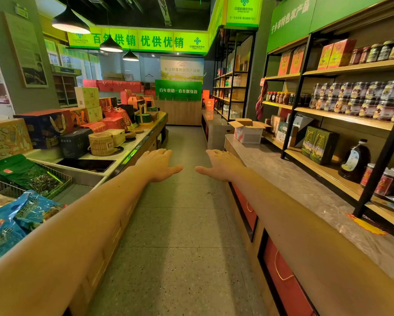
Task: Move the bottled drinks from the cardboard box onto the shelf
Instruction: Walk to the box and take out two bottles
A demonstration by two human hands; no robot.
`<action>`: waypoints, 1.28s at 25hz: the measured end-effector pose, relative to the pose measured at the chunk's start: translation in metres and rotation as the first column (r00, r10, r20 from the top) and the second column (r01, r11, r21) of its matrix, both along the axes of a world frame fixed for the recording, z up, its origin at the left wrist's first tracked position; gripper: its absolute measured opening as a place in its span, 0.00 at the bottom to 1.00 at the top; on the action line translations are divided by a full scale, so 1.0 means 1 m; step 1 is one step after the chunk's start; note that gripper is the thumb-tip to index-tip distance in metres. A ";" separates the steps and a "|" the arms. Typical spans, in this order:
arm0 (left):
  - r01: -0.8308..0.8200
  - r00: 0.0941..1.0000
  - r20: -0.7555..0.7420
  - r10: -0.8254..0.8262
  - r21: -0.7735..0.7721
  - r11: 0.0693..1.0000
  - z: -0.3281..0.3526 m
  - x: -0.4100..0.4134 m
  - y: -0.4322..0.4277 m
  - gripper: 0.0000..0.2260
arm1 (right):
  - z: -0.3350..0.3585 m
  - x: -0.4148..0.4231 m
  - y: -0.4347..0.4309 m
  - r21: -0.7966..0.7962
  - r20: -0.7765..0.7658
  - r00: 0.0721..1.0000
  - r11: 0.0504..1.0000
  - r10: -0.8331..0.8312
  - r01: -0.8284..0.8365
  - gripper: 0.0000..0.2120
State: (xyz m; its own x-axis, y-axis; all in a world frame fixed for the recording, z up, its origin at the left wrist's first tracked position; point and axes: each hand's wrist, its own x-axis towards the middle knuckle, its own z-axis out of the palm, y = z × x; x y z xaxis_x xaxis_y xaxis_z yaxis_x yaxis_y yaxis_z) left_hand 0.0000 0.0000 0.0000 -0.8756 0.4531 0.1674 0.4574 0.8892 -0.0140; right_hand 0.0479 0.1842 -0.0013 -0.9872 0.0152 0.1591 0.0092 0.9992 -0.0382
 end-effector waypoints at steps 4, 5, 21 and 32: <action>0.007 1.000 -0.002 -0.007 0.003 1.000 -0.002 -0.006 0.010 0.35 | 0.002 -0.005 0.013 0.028 -0.017 1.000 1.000 0.009 -0.009 0.38; 0.012 1.000 0.002 -0.012 0.011 1.000 -0.002 -0.010 0.013 0.35 | 0.002 -0.010 0.016 0.022 -0.018 1.000 1.000 0.010 -0.010 0.38; 0.040 0.999 0.018 -0.040 -0.009 0.999 -0.010 -0.209 0.069 0.35 | -0.011 -0.199 0.064 0.024 0.049 0.998 0.999 -0.043 0.042 0.37; 0.028 0.999 0.043 -0.028 0.013 1.000 -0.004 -0.417 0.091 0.35 | -0.005 -0.405 0.089 -0.044 0.025 0.998 0.997 -0.055 0.056 0.37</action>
